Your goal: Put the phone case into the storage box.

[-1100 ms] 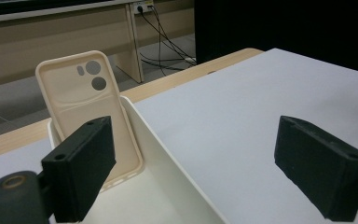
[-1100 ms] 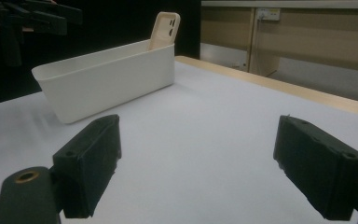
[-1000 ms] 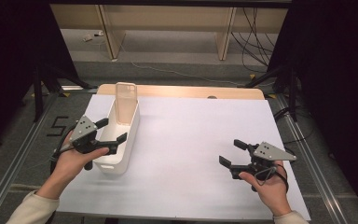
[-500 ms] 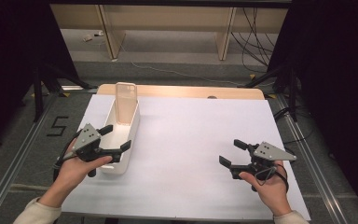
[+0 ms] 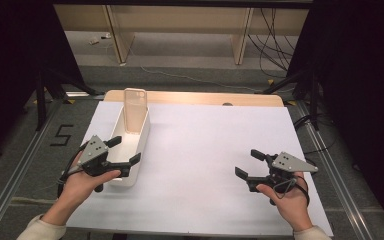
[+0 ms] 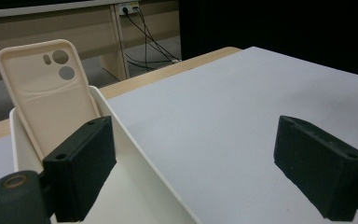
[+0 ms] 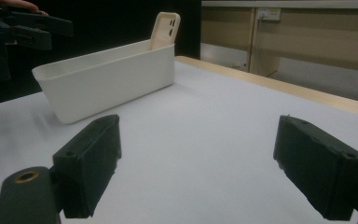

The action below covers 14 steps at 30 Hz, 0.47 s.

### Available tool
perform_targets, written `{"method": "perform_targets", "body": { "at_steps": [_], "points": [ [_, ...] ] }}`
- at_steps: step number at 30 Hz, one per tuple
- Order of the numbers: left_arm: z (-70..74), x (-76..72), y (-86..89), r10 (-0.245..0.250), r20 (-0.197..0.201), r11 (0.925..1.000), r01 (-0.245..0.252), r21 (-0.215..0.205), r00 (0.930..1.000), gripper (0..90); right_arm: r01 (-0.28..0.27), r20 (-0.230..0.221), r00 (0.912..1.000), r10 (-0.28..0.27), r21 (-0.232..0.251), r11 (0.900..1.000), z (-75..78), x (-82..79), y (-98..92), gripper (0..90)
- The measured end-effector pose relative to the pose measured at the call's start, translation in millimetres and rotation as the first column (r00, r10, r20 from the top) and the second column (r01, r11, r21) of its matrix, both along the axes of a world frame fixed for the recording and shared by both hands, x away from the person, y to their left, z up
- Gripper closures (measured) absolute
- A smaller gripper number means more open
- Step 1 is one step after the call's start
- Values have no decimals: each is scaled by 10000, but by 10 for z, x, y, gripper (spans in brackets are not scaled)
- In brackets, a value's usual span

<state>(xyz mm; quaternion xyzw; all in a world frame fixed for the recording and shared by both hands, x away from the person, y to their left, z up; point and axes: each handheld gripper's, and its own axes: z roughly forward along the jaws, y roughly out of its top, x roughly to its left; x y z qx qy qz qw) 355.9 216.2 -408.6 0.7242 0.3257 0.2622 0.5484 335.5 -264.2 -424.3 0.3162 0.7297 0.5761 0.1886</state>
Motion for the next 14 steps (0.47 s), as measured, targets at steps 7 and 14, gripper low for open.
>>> {"method": "perform_targets", "body": {
  "at_steps": [7,14],
  "points": [
    [-2,-5,8,144,-107,9999,-144,55,9998,126,-63,30,10000,63,62,10000,-6,6,-2,162],
    [2,4,15,215,-95,9998,-215,42,9997,131,-82,37,10000,81,163,9998,-12,13,-5,162]
  ]
}}
